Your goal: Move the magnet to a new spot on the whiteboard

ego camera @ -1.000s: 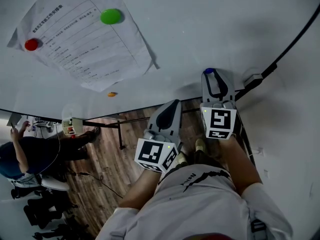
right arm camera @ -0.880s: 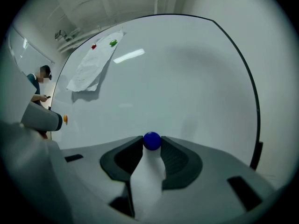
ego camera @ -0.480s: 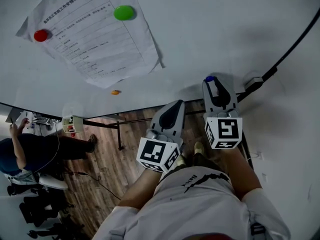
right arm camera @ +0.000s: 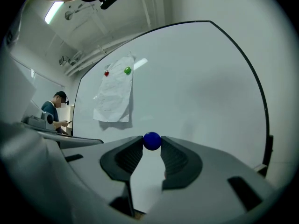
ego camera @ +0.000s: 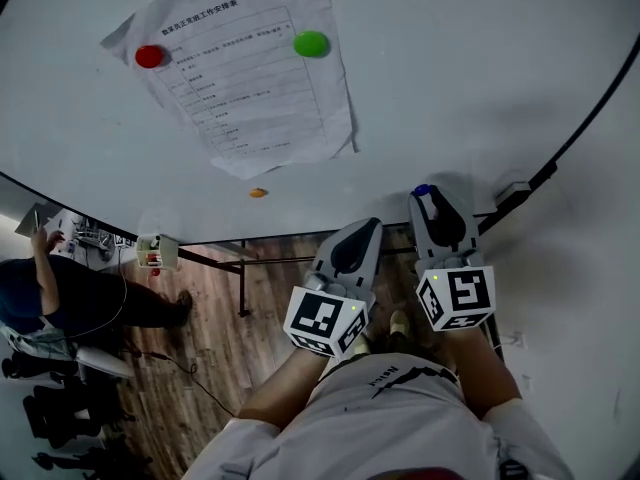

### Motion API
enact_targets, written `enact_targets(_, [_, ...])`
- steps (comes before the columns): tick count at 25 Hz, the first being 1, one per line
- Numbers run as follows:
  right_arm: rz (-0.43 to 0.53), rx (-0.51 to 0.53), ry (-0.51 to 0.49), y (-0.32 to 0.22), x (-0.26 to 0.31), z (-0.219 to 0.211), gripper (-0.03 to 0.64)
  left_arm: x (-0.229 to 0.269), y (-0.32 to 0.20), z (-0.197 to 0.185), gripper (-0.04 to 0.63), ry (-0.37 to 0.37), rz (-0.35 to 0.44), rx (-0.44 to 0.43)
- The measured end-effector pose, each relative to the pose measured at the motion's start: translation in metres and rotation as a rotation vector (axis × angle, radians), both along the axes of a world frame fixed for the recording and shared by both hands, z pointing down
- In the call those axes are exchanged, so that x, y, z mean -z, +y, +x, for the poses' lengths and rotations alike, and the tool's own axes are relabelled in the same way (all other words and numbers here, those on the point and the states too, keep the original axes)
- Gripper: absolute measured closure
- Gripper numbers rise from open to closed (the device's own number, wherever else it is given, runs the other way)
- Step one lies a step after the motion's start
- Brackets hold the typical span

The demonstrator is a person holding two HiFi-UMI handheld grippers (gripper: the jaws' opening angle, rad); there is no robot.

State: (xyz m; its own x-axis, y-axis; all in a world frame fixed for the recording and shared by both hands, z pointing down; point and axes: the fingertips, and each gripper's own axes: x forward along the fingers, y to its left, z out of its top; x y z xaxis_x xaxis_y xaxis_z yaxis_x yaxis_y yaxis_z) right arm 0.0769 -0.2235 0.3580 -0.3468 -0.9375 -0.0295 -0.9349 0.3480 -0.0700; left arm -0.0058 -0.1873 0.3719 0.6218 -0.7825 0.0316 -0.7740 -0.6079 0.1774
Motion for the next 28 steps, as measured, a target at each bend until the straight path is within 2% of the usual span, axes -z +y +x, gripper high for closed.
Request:
enact_targets(8, [0.045,0.038,-0.004,0.025,0.029,-0.019,0.488,0.018,0.009,-0.01,0.583,0.013,0.039,-0.001])
enact_targets(14, [0.063,0.053,-0.002,0.034,0.039,-0.028,0.488,0.027,0.016,-0.011,0.584,-0.022,0.077,-0.013])
enact_targets(28, [0.08,0.075,0.017,0.038,0.049,-0.039,0.488,0.04,0.016,-0.026,0.583,0.018,0.094,0.029])
